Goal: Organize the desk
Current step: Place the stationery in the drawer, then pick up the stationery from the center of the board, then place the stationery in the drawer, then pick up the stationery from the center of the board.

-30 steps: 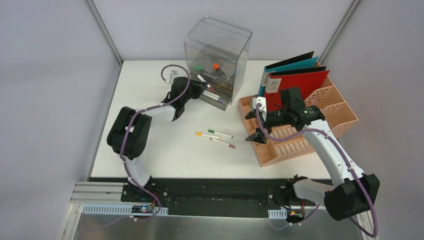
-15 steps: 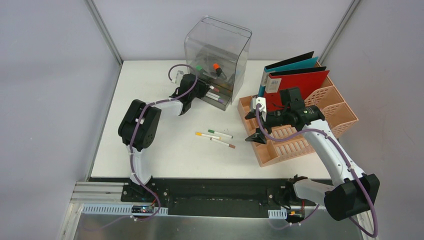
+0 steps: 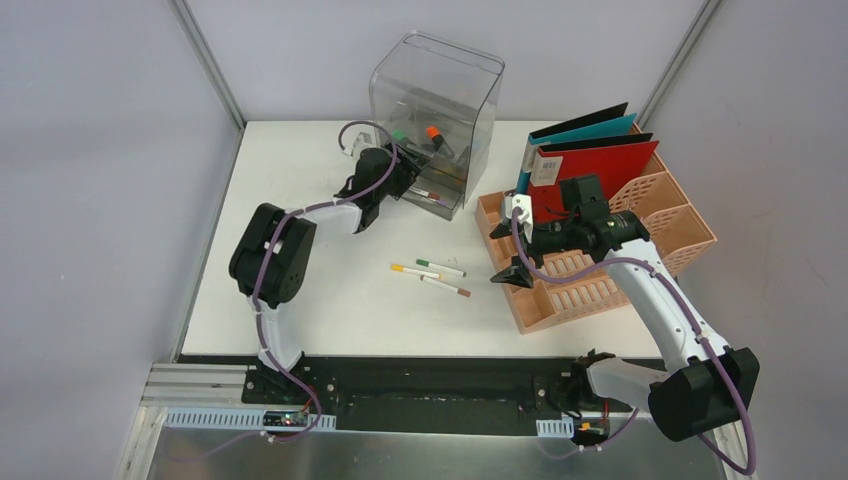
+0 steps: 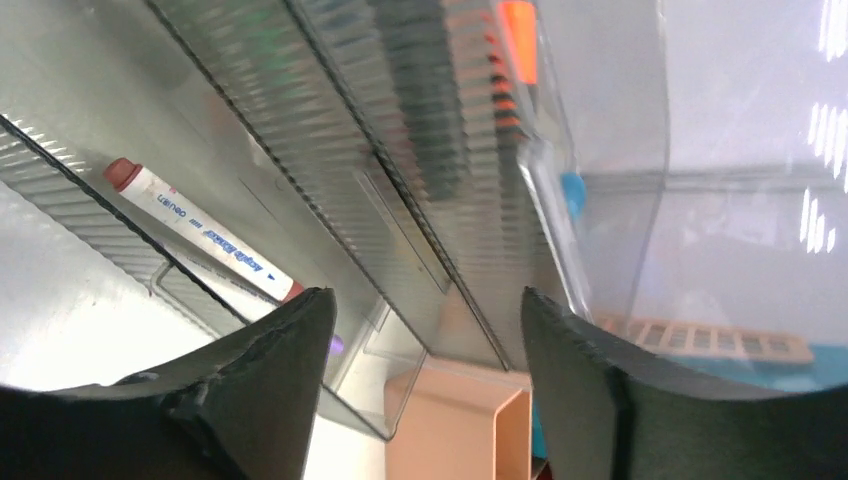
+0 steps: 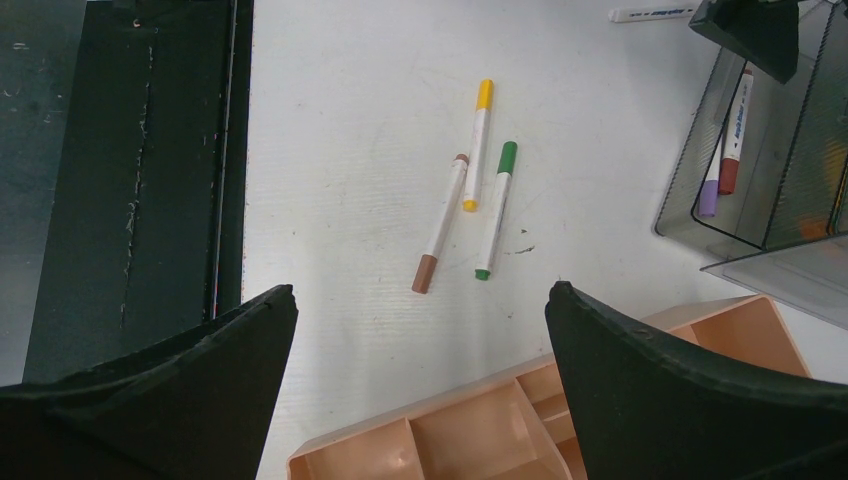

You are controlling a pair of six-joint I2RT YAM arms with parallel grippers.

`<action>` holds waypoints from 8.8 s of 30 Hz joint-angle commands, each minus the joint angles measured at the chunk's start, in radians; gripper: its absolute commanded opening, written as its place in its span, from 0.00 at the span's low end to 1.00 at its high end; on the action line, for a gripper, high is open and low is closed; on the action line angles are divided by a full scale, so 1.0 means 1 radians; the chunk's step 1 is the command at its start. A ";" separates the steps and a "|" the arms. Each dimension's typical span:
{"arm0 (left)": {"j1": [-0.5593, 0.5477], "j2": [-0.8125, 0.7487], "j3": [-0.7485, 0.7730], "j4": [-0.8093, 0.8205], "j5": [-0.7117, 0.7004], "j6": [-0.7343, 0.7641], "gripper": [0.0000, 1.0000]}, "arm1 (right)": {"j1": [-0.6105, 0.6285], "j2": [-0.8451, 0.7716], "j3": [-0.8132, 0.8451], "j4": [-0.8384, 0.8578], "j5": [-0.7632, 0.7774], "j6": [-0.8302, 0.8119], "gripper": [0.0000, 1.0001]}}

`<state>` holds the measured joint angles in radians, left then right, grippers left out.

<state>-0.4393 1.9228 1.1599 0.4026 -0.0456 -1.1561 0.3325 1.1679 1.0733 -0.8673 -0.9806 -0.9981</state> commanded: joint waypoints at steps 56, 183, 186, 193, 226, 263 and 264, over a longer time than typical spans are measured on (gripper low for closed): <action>0.052 -0.865 -0.648 -0.167 0.406 0.637 0.85 | 0.005 0.024 0.043 -0.002 -0.004 -0.039 0.99; 0.141 -0.446 -0.604 0.453 0.309 0.119 0.00 | 0.011 0.016 0.053 -0.032 0.008 -0.071 0.99; 0.134 -0.329 -0.538 0.540 0.316 0.012 0.00 | 0.014 0.017 0.054 -0.033 0.012 -0.073 0.99; 0.074 -0.165 -0.317 0.432 0.211 -0.046 0.00 | 0.014 0.018 0.053 -0.036 0.022 -0.077 0.99; 0.106 -0.113 -0.221 0.358 0.289 0.177 0.57 | 0.004 0.026 0.056 -0.043 0.033 -0.088 0.99; 0.341 -0.408 0.007 -1.035 0.145 1.319 0.92 | 0.005 0.035 0.046 -0.042 -0.015 -0.086 0.99; 0.350 -0.384 0.020 -1.035 0.164 1.314 0.91 | 0.005 0.034 0.047 -0.043 -0.015 -0.086 0.99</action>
<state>-0.1276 1.4681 1.1618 -0.6483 0.0566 0.1284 0.3420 1.2041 1.0870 -0.9188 -0.9512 -1.0573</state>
